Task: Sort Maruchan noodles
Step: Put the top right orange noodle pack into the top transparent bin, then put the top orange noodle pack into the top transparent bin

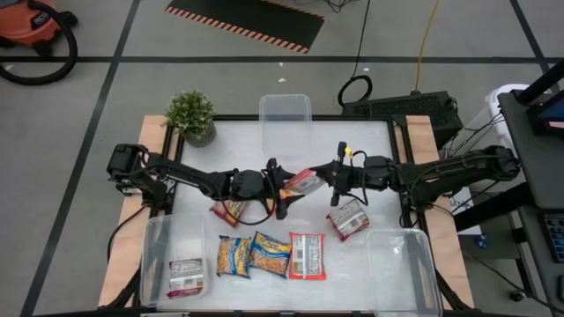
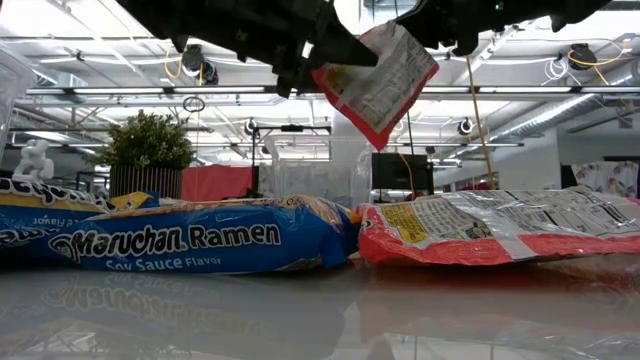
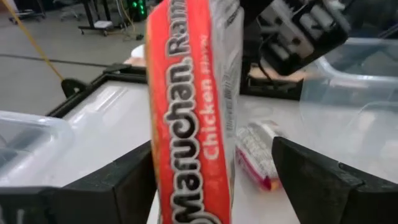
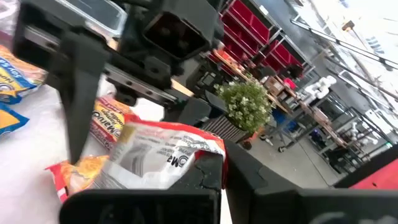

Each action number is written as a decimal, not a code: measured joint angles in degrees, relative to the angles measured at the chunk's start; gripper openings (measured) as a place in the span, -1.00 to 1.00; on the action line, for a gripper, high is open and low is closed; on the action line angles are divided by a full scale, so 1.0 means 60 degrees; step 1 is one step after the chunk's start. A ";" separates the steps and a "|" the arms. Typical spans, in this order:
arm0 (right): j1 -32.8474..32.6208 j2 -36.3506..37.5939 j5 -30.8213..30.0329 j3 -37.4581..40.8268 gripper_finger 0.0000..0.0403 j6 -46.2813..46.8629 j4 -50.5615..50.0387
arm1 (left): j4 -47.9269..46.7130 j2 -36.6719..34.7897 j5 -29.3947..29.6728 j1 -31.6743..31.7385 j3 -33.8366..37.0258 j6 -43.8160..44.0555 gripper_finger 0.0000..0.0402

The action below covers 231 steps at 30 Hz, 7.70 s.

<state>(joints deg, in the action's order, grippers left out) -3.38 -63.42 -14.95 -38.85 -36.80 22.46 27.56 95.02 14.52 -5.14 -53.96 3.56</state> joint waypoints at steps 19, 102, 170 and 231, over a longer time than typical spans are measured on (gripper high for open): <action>-0.0018 0.0069 -0.0001 0.0004 -0.91 0.0343 -0.0129 | 0.0162 -0.0029 0.0313 0.0116 -0.0003 -0.0604 -0.34; 0.0442 -0.1032 0.0654 -0.0648 -0.40 0.2136 -0.2222 | -0.0510 -0.0532 0.2774 -0.0886 0.0012 -0.2963 0.23; 0.3594 -0.7311 -0.3491 -0.6907 -0.03 -0.1336 -0.4816 | -0.7834 -0.3213 0.3407 -0.2023 -0.0003 0.1943 0.37; -0.0887 -0.6465 -0.0803 -0.0229 -0.04 0.3011 0.1490 | -0.6892 -0.3209 0.3414 -0.1636 0.0001 0.1378 0.37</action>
<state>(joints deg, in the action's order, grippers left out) -8.70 -102.21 -19.77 -40.23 -18.73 31.40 -13.79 75.77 35.00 -14.96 -53.95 11.83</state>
